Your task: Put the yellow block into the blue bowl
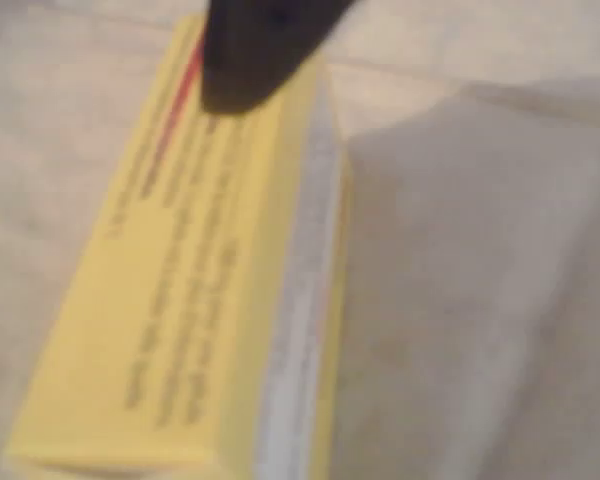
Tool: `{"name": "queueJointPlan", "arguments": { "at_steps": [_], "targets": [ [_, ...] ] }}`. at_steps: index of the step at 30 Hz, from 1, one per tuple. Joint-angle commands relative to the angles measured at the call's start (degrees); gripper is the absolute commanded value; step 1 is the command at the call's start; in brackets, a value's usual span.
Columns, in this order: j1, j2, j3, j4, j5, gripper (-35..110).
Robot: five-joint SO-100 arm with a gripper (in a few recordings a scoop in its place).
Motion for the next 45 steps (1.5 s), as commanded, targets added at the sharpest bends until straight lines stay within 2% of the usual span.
{"name": "queueJointPlan", "arguments": {
  "at_steps": [1,10,25,33,41,45],
  "targets": [
    [0.26,1.14,-5.62,1.49,1.14,25],
    [0.79,0.53,-5.54,4.48,1.14,25],
    [5.10,-5.80,-6.42,3.69,0.18,25],
    [5.10,-6.06,-6.33,-2.81,0.18,24],
    [4.75,-6.33,-5.62,-6.86,0.18,5],
    [5.19,-7.82,-5.89,-7.21,0.18,0]
  ]
}}
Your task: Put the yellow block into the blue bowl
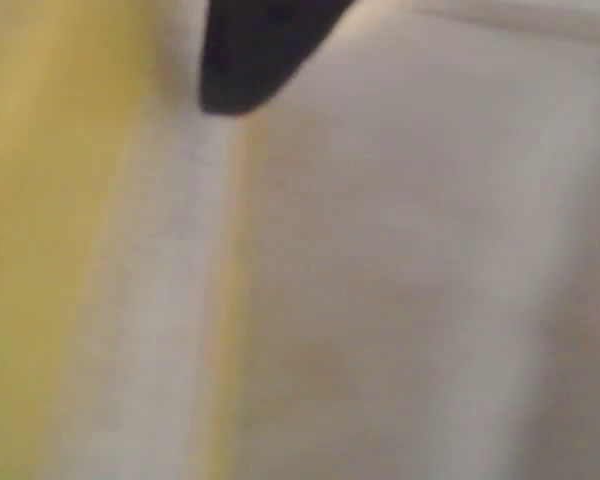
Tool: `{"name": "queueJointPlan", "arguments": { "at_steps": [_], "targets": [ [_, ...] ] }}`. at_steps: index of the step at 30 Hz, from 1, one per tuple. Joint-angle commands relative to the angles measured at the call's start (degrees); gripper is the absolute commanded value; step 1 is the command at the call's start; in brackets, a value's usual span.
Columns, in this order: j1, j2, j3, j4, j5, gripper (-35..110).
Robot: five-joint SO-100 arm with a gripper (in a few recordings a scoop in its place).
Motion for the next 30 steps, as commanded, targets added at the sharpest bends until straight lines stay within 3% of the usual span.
{"name": "queueJointPlan", "arguments": {
  "at_steps": [1,7,23,30],
  "targets": [
    [0.70,0.79,-4.57,-1.05,0.18,0],
    [0.97,3.34,-4.75,1.14,0.35,0],
    [1.05,29.71,-4.66,22.15,0.97,0],
    [9.84,34.37,-3.87,22.41,0.44,0]
  ]
}}
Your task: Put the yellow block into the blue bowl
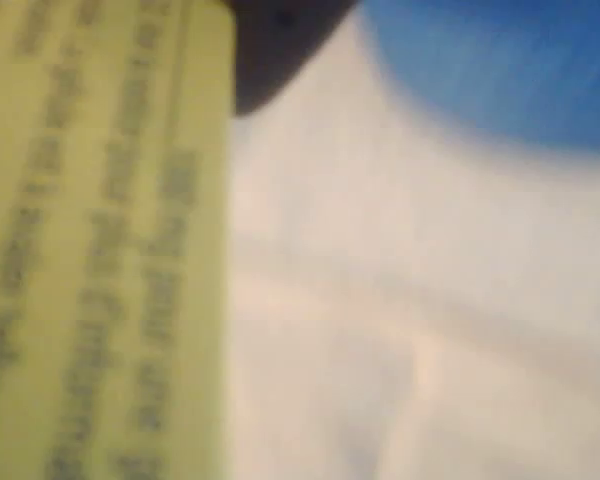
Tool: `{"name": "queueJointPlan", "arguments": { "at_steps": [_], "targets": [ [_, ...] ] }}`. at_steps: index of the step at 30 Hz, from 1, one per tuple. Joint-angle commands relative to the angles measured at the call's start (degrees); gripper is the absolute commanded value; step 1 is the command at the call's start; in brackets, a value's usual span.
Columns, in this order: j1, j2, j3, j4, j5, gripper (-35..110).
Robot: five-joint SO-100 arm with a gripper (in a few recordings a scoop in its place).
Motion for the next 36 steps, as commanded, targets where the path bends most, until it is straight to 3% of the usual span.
{"name": "queueJointPlan", "arguments": {
  "at_steps": [1,17,36],
  "targets": [
    [7.29,8.88,-2.72,0.09,0.35,0],
    [33.57,2.11,-2.99,-0.26,-6.94,0],
    [35.16,-14.41,-3.08,-11.16,-8.61,0]
  ]
}}
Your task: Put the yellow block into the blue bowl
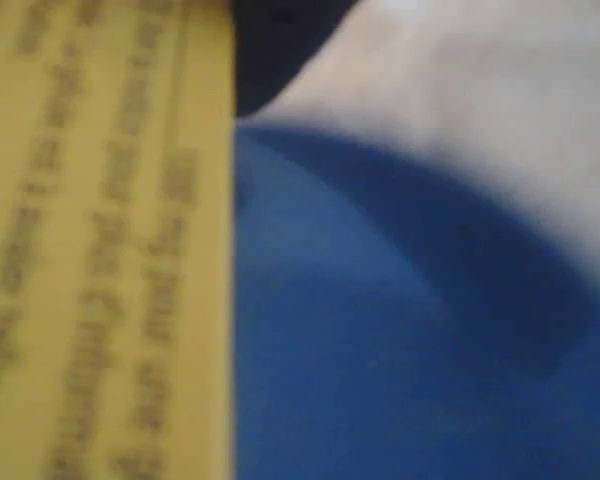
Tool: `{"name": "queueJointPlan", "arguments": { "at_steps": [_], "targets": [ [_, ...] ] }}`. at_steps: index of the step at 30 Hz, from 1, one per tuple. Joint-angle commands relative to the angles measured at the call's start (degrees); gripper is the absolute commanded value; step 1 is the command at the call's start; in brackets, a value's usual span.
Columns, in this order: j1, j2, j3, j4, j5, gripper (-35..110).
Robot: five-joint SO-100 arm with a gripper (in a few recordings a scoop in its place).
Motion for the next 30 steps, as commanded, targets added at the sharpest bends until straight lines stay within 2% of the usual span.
{"name": "queueJointPlan", "arguments": {
  "at_steps": [1,5,14,22,30],
  "targets": [
    [0.44,1.14,-3.34,-1.76,-0.70,0],
    [0.35,0.70,-3.60,-1.41,-0.79,1],
    [0.26,5.36,-3.69,2.37,-0.97,16],
    [0.26,14.94,-3.69,9.49,-0.97,9],
    [-2.90,28.21,-2.90,9.58,-0.79,0]
  ]
}}
